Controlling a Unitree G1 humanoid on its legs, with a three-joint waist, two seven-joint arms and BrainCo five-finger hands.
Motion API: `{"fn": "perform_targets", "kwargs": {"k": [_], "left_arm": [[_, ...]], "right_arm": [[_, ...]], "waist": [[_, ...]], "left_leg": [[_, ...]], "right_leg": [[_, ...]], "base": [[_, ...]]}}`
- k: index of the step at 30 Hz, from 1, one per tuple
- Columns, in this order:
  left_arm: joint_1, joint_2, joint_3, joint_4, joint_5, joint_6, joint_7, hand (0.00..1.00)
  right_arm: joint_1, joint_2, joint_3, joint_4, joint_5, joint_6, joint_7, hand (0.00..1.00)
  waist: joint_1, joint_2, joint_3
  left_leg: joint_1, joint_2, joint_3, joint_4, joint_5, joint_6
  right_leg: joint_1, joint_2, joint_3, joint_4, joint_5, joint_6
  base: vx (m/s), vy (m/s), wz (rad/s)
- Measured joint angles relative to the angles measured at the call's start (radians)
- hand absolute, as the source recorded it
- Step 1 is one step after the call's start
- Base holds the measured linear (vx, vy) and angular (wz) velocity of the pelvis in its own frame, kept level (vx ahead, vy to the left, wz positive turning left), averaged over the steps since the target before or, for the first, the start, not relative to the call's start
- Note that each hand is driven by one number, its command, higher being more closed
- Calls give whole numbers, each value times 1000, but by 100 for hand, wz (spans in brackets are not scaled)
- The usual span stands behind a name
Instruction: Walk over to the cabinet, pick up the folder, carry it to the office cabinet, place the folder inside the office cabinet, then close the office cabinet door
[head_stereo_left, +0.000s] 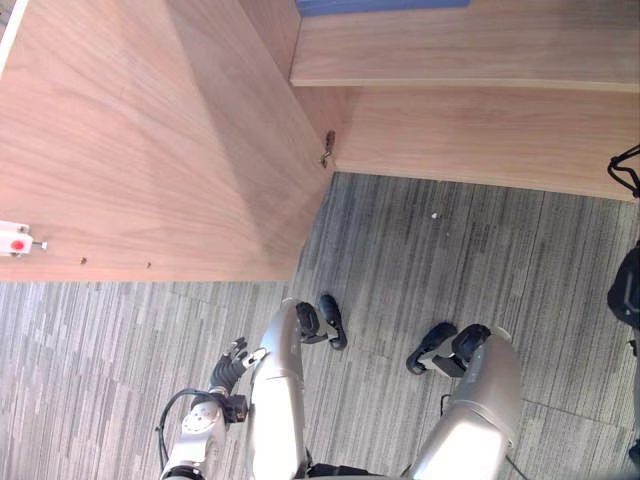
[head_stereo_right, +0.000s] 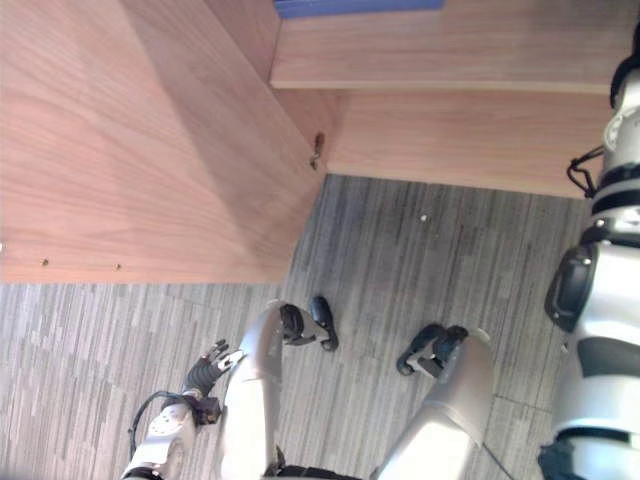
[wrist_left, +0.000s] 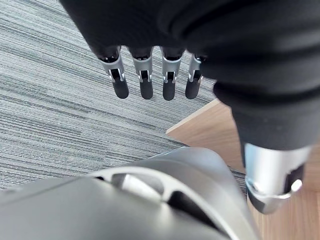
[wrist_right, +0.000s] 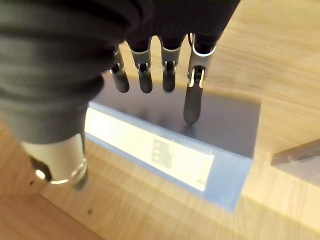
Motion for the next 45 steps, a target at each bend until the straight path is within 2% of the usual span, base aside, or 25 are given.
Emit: {"fn": "perform_targets", "kwargs": {"k": [5,7,11,12,15,16,18,24,30,37,40,43,45], "left_arm": [[0,1,3,0,0,0,-8,0],[-1,2,3,0,0,0,-18,0],[-4,15,3,0,3,0,-34,0],[-3,22,3,0,8,0,-41,0],[-3,26,16,-10,35,0,-52,0],[-3,26,17,-12,38,0,-54,0],[6,32,19,-42,49,0,-69,0],[21,69,40,-82,87,0,-90,0],[48,81,49,-108,115,3,-96,0],[49,82,57,-109,125,3,-96,0],[49,81,56,-108,127,3,-96,0],[48,77,35,-93,127,2,-94,0],[45,58,27,-71,127,0,-84,0]], "right_arm": [[34,-21,43,22,-151,59,64,0],[49,-24,81,60,-259,104,99,0],[115,-25,112,115,-406,157,156,0],[146,-25,111,129,-472,173,175,0],[211,-26,88,159,-593,198,210,0],[220,-26,77,161,-602,202,214,0],[260,-26,-55,206,-716,222,238,0],[299,-39,-349,236,-793,222,258,0],[332,-38,-516,245,-811,222,263,0],[340,-38,-568,245,-835,220,263,0],[348,-33,-547,243,-915,210,254,0],[368,14,-474,229,-980,181,210,0],[416,84,-370,145,-1053,172,159,0]], "waist": [[-5,0,0],[-3,0,0],[-3,-4,2],[-3,-4,3],[-2,-7,5],[-2,-7,5],[-3,-9,6],[-3,-24,7],[0,-38,3],[-1,-53,-6],[-1,-54,-11],[-8,-57,-17],[-19,-57,-18]], "left_leg": [[4,0,-20,-1,4,-2],[18,0,-19,-13,7,-4],[46,-1,-16,-55,30,-9],[57,-1,-16,-71,38,-10],[89,-1,-19,-97,46,-16],[93,-1,-20,-99,46,-17],[135,9,-22,-130,48,-20],[210,7,-11,-202,62,-26],[261,7,7,-247,63,-26],[273,5,16,-256,63,-26],[281,5,18,-261,63,-27],[309,8,29,-308,82,-27],[358,8,54,-395,116,-25]], "right_leg": [[33,1,-28,-10,0,0],[50,2,-35,-21,0,0],[87,5,-60,-52,2,1],[103,7,-72,-65,3,-1],[147,14,-93,-89,4,-2],[152,15,-95,-92,4,-2],[211,37,-123,-139,13,1],[299,54,-158,-216,32,13],[347,75,-165,-278,52,27],[352,75,-161,-286,55,29],[356,77,-159,-290,57,32],[376,108,-160,-350,91,33],[408,151,-161,-452,147,37]], "base": [[-15,-31,4],[-14,-33,4],[3,-53,8],[21,-65,7],[32,-55,4],[45,-52,2],[39,-32,-4],[40,-9,3],[61,20,-5],[17,13,-2],[0,0,0],[0,16,-16],[-1,21,-29]]}}
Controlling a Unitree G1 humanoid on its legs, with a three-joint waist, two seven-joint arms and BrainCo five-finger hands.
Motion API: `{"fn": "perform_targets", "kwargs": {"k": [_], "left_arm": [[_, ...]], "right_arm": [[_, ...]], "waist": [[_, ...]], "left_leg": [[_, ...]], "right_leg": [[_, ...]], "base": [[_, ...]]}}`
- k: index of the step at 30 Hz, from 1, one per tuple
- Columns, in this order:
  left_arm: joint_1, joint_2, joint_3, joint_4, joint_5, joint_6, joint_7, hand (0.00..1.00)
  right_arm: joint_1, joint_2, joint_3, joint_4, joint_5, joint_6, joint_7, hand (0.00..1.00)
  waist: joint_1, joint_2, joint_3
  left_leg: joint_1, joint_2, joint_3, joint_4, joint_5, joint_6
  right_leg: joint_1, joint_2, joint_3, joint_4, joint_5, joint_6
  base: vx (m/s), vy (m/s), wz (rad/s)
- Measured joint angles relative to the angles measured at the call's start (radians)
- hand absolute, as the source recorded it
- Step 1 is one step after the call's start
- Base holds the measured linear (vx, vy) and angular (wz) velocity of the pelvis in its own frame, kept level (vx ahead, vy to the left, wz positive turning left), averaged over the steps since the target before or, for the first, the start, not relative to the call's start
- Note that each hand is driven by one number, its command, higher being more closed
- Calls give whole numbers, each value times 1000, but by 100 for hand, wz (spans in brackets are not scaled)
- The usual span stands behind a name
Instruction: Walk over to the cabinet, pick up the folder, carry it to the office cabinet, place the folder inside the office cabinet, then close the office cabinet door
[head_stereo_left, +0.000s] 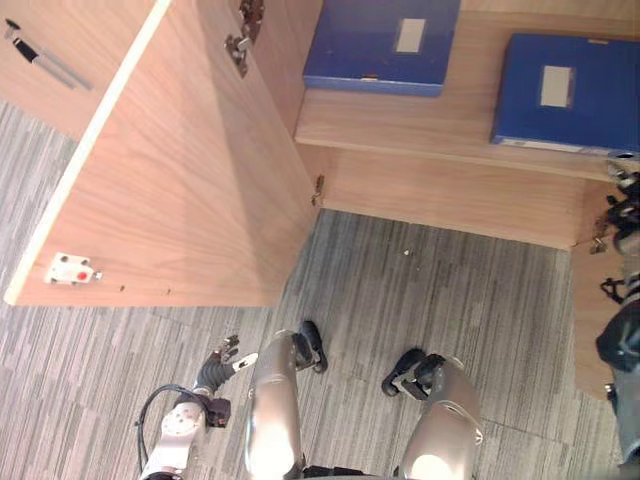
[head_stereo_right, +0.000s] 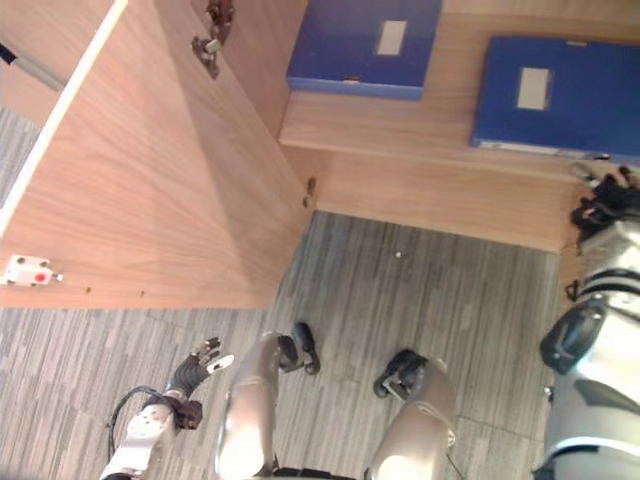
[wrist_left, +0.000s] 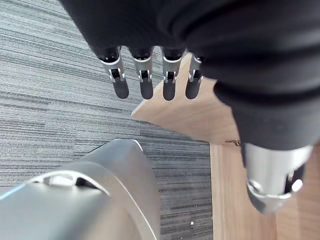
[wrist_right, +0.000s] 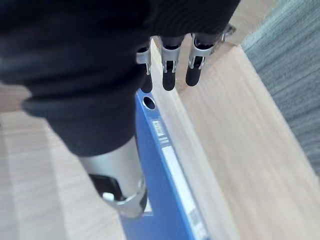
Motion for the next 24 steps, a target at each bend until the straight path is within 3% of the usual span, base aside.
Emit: {"fn": "perform_targets", "kwargs": {"k": [4,6,12,17,19,22,24], "left_arm": [[0,-19,-1,8,0,-4,35,0],[6,-19,9,8,5,-8,54,0],[12,-55,36,76,86,-11,78,0],[10,-94,55,140,184,0,107,0],[7,-100,61,175,200,4,123,0],[0,-117,71,232,233,14,153,0],[-3,-128,70,272,241,17,171,0]], "right_arm": [[160,141,88,-295,-143,-16,-103,0],[308,271,118,-473,-204,-37,-156,0],[647,554,171,-758,-277,-44,-177,0],[863,664,178,-787,-285,-54,-186,0],[944,689,203,-774,-280,-68,-181,0],[1015,733,225,-626,-247,-82,-158,0],[1026,752,231,-415,-236,-86,-131,0]], "waist": [[-15,-6,-2],[-32,-40,-28],[-78,-110,-141],[-120,-126,-219],[-124,-131,-253],[-126,-140,-287],[-126,-149,-301]], "left_leg": [[100,-8,51,-175,70,-2],[184,-33,81,-310,125,-9],[347,-74,155,-584,225,-29],[441,-109,187,-697,254,-38],[462,-115,197,-719,257,-42],[518,-124,224,-755,261,-49],[569,-128,247,-776,261,-53]], "right_leg": [[71,81,3,-203,107,4],[130,120,5,-330,165,9],[257,222,25,-621,299,24],[358,264,34,-785,371,43],[379,274,40,-822,387,48],[416,282,63,-848,395,51],[448,287,83,-854,395,51]], "base": [[21,19,-33],[84,-4,-29],[147,15,-28],[75,-7,-17],[44,-39,-12],[17,-29,-25],[-8,-22,-26]]}}
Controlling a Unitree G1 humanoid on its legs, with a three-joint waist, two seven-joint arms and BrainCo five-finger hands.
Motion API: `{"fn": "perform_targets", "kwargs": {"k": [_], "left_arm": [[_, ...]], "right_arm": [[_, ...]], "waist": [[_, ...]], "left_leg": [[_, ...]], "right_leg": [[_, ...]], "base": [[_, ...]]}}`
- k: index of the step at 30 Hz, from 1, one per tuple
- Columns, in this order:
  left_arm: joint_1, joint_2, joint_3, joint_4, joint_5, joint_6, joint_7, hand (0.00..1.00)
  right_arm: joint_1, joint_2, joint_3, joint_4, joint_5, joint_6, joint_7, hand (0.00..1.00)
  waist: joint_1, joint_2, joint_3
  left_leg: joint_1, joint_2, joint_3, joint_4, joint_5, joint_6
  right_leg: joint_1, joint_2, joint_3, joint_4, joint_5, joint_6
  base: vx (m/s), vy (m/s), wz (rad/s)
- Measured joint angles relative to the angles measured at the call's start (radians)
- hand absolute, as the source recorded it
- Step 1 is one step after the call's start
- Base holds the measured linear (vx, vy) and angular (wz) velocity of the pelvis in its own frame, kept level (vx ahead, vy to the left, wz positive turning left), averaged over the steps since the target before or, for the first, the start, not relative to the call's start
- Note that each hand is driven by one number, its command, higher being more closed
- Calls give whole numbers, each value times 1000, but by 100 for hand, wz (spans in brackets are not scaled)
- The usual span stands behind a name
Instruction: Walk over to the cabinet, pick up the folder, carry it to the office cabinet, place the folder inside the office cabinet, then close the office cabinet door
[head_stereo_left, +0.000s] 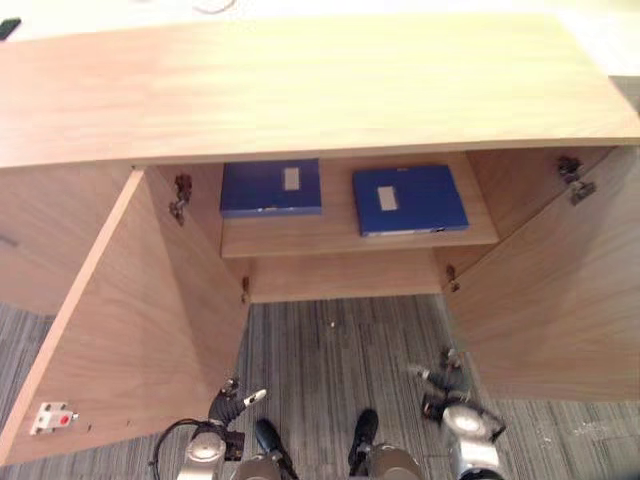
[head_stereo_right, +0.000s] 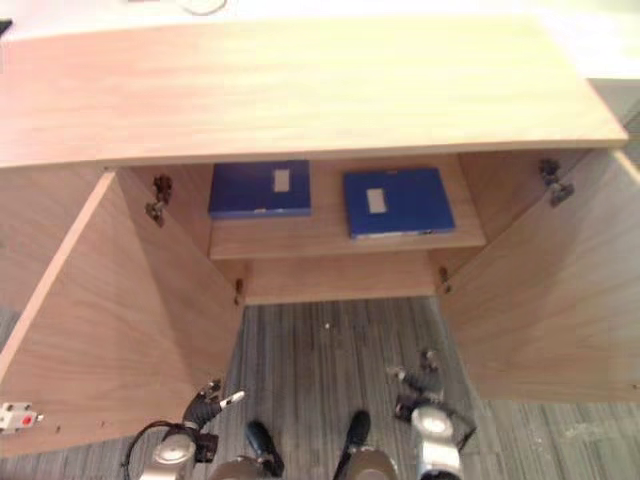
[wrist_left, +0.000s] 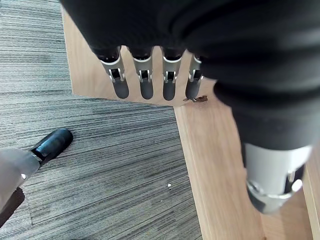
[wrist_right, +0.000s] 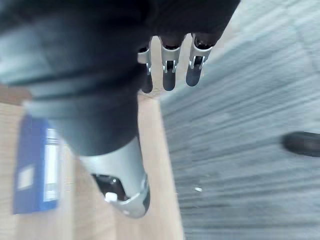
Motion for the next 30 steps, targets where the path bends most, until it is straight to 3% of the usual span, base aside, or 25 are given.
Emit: {"fn": "perform_targets", "kwargs": {"k": [3,6,7,8,9,11,12,14,16,18,19,21,22,24,26,27,29,30], "left_arm": [[-11,-20,-1,52,3,2,24,0],[-7,-26,-2,87,3,2,32,0],[-2,-26,-2,98,1,4,34,0],[0,-27,-2,104,-5,4,35,0],[8,-33,-3,106,-8,5,35,0],[29,-40,-1,104,-10,4,34,0],[36,-34,6,109,-14,5,35,0],[31,-31,12,111,-16,5,36,0],[22,-31,22,122,-23,5,37,0],[7,-28,39,138,-44,5,37,0],[-3,-31,42,146,-55,6,37,0],[-5,-41,51,146,-56,6,37,0],[-5,-48,60,162,-55,2,37,0],[-9,-52,66,175,-48,4,37,0],[-14,-41,72,183,-44,6,36,0],[-15,-41,75,185,-44,11,36,0],[-15,-41,82,186,-49,13,37,0],[-14,-43,85,197,-52,13,40,0]], "right_arm": [[15,9,-81,196,40,-3,27,0],[16,8,-194,279,95,-4,34,0],[16,10,-220,296,115,-4,37,0],[17,10,-231,305,127,-4,39,0],[22,5,-237,309,147,-4,41,0],[32,-12,-241,309,151,-8,48,0],[42,-20,-233,318,148,-11,52,0],[72,-16,-245,323,148,-12,57,0],[97,-16,-268,329,149,-11,58,0],[108,-16,-268,334,147,-7,59,0],[110,-19,-273,341,147,-4,60,0],[112,-26,-272,350,147,-3,60,0],[114,-33,-264,349,146,-4,58,0],[111,-37,-251,346,146,-3,57,0],[116,-27,-237,344,146,-4,57,0],[112,-31,-236,344,148,-4,54,0],[110,-36,-237,344,148,-4,52,0],[107,-41,-237,342,148,-4,50,0]], "waist": [[-4,0,-12],[-3,-6,-24],[-3,-11,-24],[-3,-14,-25],[-3,-5,-25],[0,19,-23],[6,25,-18],[7,20,-10],[6,20,-5],[7,7,9],[6,10,22],[5,15,29],[7,27,26],[6,33,17],[1,5,10],[-3,6,10],[1,2,10],[7,2,8]], "left_leg": [[40,-8,8,-16,1,-2],[75,-10,28,-21,-4,-7],[76,5,38,28,-36,-10],[57,28,42,113,-83,-13],[22,85,41,248,-159,-19],[-13,187,36,444,-253,-31],[-18,229,35,526,-276,-32],[-37,255,22,614,-268,-19],[-62,253,-21,670,-249,3],[-101,228,-76,693,-261,8],[-109,181,-116,631,-292,-4],[-108,118,-163,475,-290,-17],[-82,92,-179,372,-217,-35],[-65,65,-158,325,-211,-28],[-52,4,-143,289,-214,-14],[-47,-13,-134,288,-219,7],[-10,-42,-105,270,-233,27],[35,-63,-79,237,-240,27]], "right_leg": [[31,0,10,-10,1,2],[50,1,32,-9,1,3],[55,-1,42,-3,-5,6],[56,-5,53,11,-13,5],[56,2,55,34,-42,0],[66,32,73,74,-73,-7],[69,42,84,114,-100,-7],[76,33,89,153,-124,-6],[82,18,96,162,-131,-4],[84,-9,116,160,-131,-4],[84,-30,137,158,-131,-4],[81,-52,170,147,-131,5],[80,-50,196,117,-116,41],[99,-52,213,80,-101,55],[112,-74,221,74,-101,55],[118,-92,221,64,-94,67],[111,-128,234,112,-124,86],[87,-151,249,191,-152,78]], "base": [[-31,-8,-11],[-46,2,-23],[-56,-22,-26],[-55,-76,-30],[-23,-87,-25],[7,-48,-29],[7,-2,-24],[-1,-9,-5],[9,9,-2],[17,81,-9],[-6,165,-18],[-11,184,-35],[42,212,-54],[134,214,-49],[249,167,-19],[314,188,-11],[290,226,-24],[227,200,-45]]}}
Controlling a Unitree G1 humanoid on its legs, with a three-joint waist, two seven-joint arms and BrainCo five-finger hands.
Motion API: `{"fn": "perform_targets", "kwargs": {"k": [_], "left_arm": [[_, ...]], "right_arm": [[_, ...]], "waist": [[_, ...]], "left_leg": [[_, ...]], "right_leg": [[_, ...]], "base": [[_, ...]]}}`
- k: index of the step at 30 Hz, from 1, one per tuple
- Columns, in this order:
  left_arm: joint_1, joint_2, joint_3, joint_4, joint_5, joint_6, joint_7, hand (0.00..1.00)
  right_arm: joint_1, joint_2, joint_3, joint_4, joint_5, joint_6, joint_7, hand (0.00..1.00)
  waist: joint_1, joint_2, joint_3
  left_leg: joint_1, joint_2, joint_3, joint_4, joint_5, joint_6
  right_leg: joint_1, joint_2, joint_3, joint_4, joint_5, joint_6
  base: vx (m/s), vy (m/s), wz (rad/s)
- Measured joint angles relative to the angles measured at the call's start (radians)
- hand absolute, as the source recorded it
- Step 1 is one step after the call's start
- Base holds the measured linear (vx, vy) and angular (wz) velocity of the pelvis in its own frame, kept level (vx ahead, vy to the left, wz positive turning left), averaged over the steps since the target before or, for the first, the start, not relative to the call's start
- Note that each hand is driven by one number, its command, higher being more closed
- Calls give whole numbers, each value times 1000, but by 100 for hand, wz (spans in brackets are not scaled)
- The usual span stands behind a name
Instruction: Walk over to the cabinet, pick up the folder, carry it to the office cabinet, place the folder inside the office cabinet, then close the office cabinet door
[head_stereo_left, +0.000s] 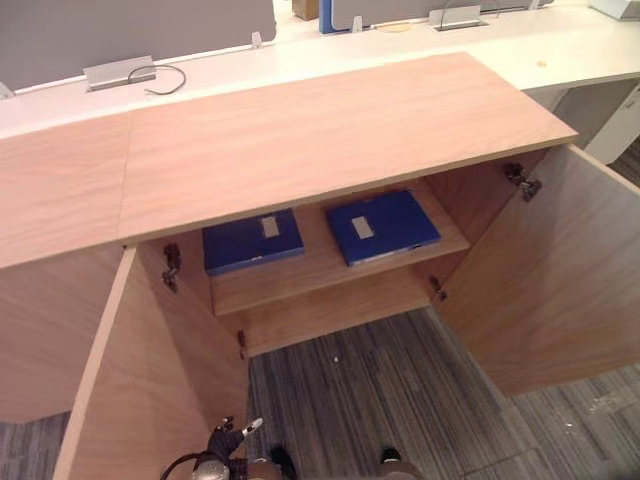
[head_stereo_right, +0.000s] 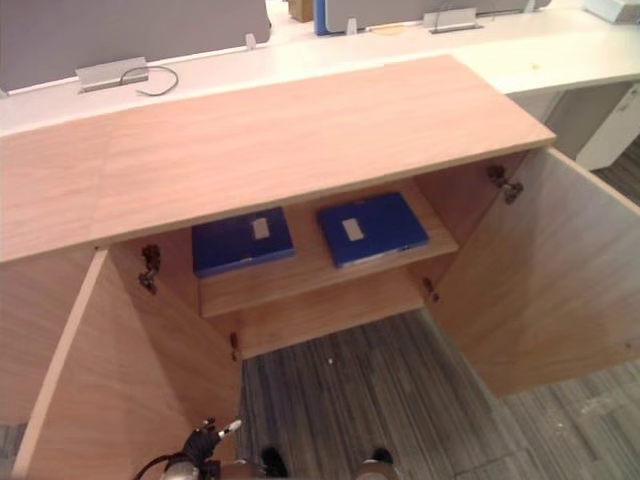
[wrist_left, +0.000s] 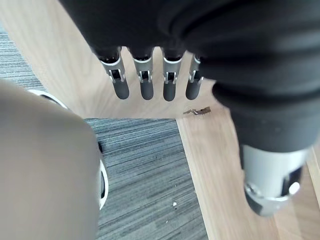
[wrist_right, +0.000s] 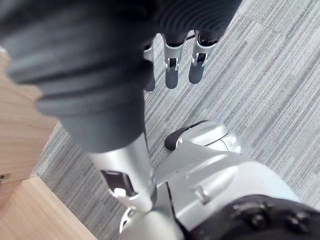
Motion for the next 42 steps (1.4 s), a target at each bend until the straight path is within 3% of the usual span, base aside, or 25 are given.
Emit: {"fn": "perform_targets", "kwargs": {"k": [2,5,7,9,10,11,12,15,17,18,23,27,33,40,42], "left_arm": [[1,-11,8,18,-6,2,5,0],[-16,-13,-16,25,-16,6,11,0],[-27,-9,-38,24,-19,7,19,0],[-32,-9,-41,16,-20,6,25,0],[-34,-8,-53,2,-22,5,26,0],[-40,-24,-57,0,-33,3,29,0],[-39,-42,-60,-5,-35,0,29,0],[-37,-57,-75,-34,-31,-10,29,0],[-33,-47,-75,-50,-27,-20,29,0],[-30,-39,-75,-59,-11,-23,29,0],[-6,7,-72,-72,1,-24,29,0],[-5,20,-75,-113,9,-32,26,0],[-10,31,-82,-157,9,-50,14,0],[-36,49,-83,-193,3,-70,10,0],[-44,54,-84,-203,3,-73,10,0]], "right_arm": [[-27,-12,2,-17,0,0,-4,0],[-40,-17,10,-51,3,-6,-14,0],[-39,-24,61,-81,0,-7,-18,0],[-38,-22,110,-110,-2,-5,-22,0],[-38,-19,142,-138,-3,-2,-26,0],[-45,-22,160,-157,-2,0,-31,0],[-63,-29,164,-173,-3,3,-35,0],[-86,-25,220,-316,-20,4,-49,0],[-84,-19,262,-441,-67,-1,-55,0],[-93,-31,289,-521,-117,-11,-56,0],[-135,-62,302,-650,-269,-21,-59,0],[-182,-145,310,-822,-401,-27,-64,0],[-370,-282,323,-896,-547,-36,-103,0],[-587,-422,368,-867,-665,-40,-137,0],[-658,-464,372,-763,-671,-37,-140,0]], "waist": [[-1,16,-11],[-21,15,-11],[-32,15,-9],[-34,15,-9],[-36,11,-10],[-38,19,-1],[-36,43,2],[-31,62,12],[-28,45,17],[-27,42,30],[-22,35,89],[-26,34,117],[-28,35,161],[-26,51,232],[-25,61,254]], "left_leg": [[60,-13,44,-38,11,2],[140,-38,50,-71,3,20],[178,-16,38,-70,-2,28],[192,3,38,-66,-3,27],[191,0,33,-60,-7,17],[193,1,23,-52,-23,-10],[180,21,22,-38,-29,-21],[145,41,-19,-25,-11,-43],[83,70,-52,98,-71,-72],[7,97,-79,221,-130,-72],[-131,160,-141,436,-232,-72],[-223,154,-155,520,-259,-60],[-308,149,-177,629,-293,-42],[-407,145,-201,753,-327,-17],[-426,143,-208,785,-335,-10]], "right_leg": [[-77,-25,-12,185,-20,-31],[-166,-111,-115,464,-24,-54],[-214,-91,-165,559,-118,-66],[-243,-35,-207,479,-130,-76],[-249,-15,-214,348,-86,-110],[-241,-11,-208,311,-52,-122],[-241,3,-201,316,-49,-127],[-243,24,-133,350,-62,-118],[-246,13,-135,374,-113,-86],[-280,2,-136,418,-147,-86],[-347,-10,-159,532,-203,-92],[-429,-52,-155,606,-216,-95],[-505,-94,-140,694,-233,-98],[-583,-142,-128,792,-247,-104],[-597,-153,-124,816,-249,-105]], "base": [[232,220,-60],[189,108,-18],[264,-60,-4],[223,-168,3],[204,-224,20],[216,-260,17],[156,-203,11],[32,-130,16],[-70,-99,44],[-91,-84,44],[-98,-28,28],[-89,31,11],[-78,54,10],[-47,52,11],[-55,59,11]]}}
